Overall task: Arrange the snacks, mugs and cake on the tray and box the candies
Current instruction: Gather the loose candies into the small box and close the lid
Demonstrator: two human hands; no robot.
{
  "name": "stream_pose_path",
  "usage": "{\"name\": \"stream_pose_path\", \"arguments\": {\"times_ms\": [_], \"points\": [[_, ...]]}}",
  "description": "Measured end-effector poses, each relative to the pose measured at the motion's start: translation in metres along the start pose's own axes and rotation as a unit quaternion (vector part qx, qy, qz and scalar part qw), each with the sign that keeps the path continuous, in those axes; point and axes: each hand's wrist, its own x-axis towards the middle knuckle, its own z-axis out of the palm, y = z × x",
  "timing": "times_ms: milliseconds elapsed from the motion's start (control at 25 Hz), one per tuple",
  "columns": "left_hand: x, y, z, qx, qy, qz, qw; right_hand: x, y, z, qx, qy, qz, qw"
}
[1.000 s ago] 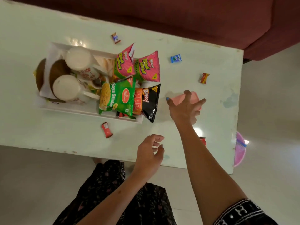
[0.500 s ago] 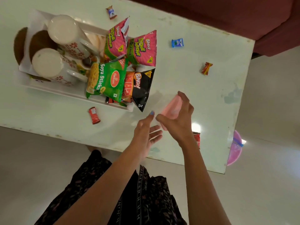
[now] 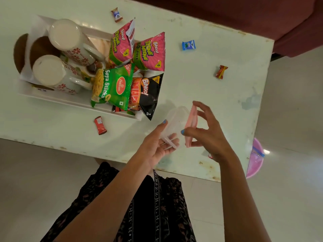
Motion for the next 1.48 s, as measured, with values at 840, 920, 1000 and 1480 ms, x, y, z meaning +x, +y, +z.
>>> {"name": "stream_pose_path", "arguments": {"times_ms": [840,920,1000,1480], "points": [[-0.006,-0.019,-0.023,0.123,0.127,0.059,0.982,0.023,0.018,0.013,-0.096,0.248,0.071,0.961],[-0.016,-0.017,-0.044,0.202,0.226,0.175,0.937,0.021,0.026,0.0,-0.12,0.301,0.073,0.943],[-0.025,-0.005,-0.067,0.297,0.324,0.304,0.845,0.012,0.038,-0.014,-0.164,0.366,0.082,0.912],[-0.003,0.02,-0.127,0.548,0.319,0.4,0.662,-0.035,0.118,0.079,-0.288,0.243,0.021,0.926]]}}
